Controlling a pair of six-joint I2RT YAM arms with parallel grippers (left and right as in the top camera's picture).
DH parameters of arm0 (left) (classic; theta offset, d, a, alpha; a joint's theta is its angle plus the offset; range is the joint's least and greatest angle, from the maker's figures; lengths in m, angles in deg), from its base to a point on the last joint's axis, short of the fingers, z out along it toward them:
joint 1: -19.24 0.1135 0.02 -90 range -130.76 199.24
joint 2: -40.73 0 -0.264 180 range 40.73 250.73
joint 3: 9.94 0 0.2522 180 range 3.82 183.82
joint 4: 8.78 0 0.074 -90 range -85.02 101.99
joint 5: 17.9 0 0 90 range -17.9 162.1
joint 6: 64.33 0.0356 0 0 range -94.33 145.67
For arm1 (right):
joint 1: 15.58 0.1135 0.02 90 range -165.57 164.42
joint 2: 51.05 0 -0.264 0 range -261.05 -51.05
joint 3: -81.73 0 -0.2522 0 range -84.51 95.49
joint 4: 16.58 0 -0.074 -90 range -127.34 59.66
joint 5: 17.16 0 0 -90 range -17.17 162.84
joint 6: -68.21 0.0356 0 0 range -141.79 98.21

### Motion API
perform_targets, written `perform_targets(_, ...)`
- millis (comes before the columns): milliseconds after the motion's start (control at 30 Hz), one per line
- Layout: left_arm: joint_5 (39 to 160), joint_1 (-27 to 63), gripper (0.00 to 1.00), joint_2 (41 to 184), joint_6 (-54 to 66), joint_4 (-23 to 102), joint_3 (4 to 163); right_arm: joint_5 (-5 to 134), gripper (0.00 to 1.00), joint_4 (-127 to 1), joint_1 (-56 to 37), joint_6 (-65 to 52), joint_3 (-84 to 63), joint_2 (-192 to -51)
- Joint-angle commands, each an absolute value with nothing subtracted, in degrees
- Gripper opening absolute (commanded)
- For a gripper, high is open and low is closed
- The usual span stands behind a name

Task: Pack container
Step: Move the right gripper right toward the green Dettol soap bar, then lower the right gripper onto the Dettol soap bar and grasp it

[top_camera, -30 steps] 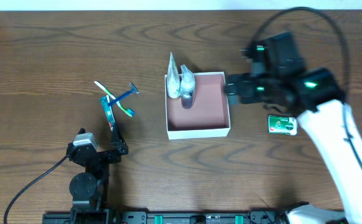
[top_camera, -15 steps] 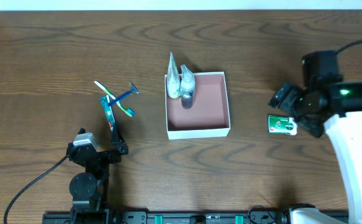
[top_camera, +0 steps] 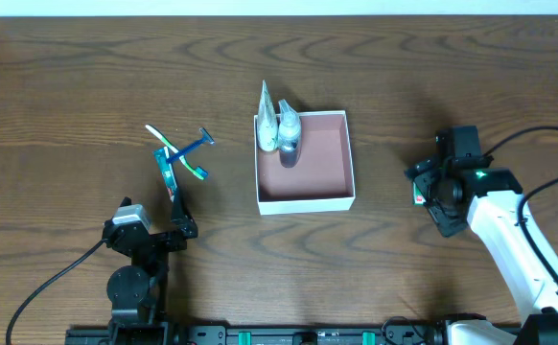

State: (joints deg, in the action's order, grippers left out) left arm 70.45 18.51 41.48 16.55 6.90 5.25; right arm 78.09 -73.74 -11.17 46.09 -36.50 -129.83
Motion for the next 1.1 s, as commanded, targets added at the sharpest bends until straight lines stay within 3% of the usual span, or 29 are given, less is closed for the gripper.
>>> perform_targets(0,70.01,18.86,0.98,41.44,17.07,9.02,4.05,81.17,0.99,-70.50,-11.43,55.88,-39.54,-129.72)
perform_targets(333,70.01,18.86,0.98,41.44,17.07,9.00,4.05,84.71,0.99,-57.70,-11.45,68.58,-50.91,-129.81)
perform_targets(700,70.01,18.86,0.98,41.44,17.07,9.02,4.05,86.90,0.99,-45.68,-12.46,68.60,-54.80,-129.81)
perform_targets(1067,70.01,18.86,0.98,41.44,17.07,9.00,4.05,87.73,0.99,-42.24,-15.67,66.77,-54.80,-130.09)
